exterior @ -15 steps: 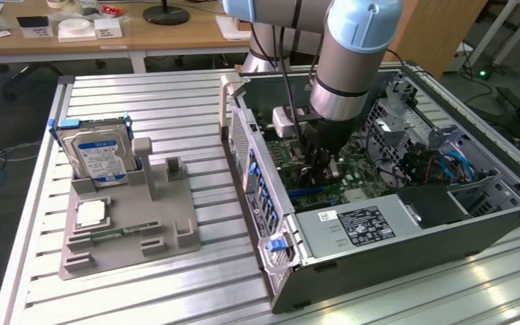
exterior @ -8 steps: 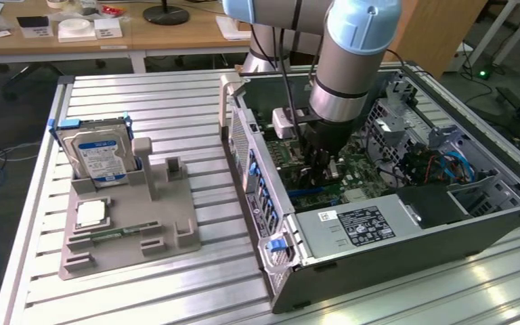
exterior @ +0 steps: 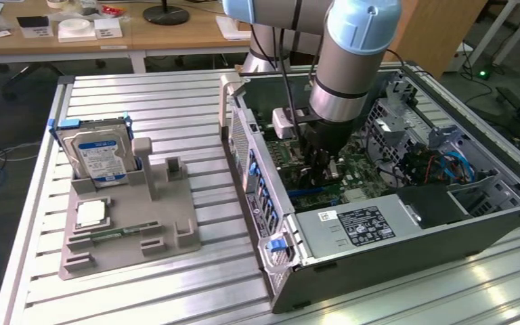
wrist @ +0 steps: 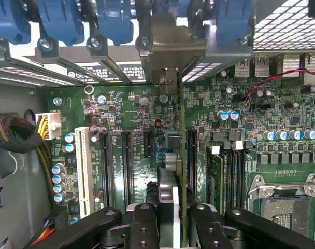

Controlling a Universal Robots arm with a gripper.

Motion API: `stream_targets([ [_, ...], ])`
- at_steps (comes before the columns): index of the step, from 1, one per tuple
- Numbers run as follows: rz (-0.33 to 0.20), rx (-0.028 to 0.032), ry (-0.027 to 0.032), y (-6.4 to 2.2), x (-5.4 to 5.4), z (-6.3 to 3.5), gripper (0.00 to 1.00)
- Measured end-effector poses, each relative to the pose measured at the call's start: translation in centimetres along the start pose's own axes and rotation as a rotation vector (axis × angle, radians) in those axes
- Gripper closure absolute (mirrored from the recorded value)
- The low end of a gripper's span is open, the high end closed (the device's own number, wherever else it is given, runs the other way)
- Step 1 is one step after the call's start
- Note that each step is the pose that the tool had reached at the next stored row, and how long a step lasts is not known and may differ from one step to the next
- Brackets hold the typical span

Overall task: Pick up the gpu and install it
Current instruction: 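Insert the gpu into the slot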

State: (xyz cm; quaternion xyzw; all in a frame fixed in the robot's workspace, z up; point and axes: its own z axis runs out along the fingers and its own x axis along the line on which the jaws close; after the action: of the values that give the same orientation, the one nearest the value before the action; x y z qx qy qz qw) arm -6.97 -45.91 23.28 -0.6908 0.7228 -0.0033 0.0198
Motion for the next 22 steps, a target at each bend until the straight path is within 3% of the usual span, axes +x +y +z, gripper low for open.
stream_targets([
  [4,0.0,-0.0061,0.0002,-0.01,0.0,0.0,0.72],
  [22,0.0,-0.0063,0.0003,0.01,0.01,0.43,0.72],
])
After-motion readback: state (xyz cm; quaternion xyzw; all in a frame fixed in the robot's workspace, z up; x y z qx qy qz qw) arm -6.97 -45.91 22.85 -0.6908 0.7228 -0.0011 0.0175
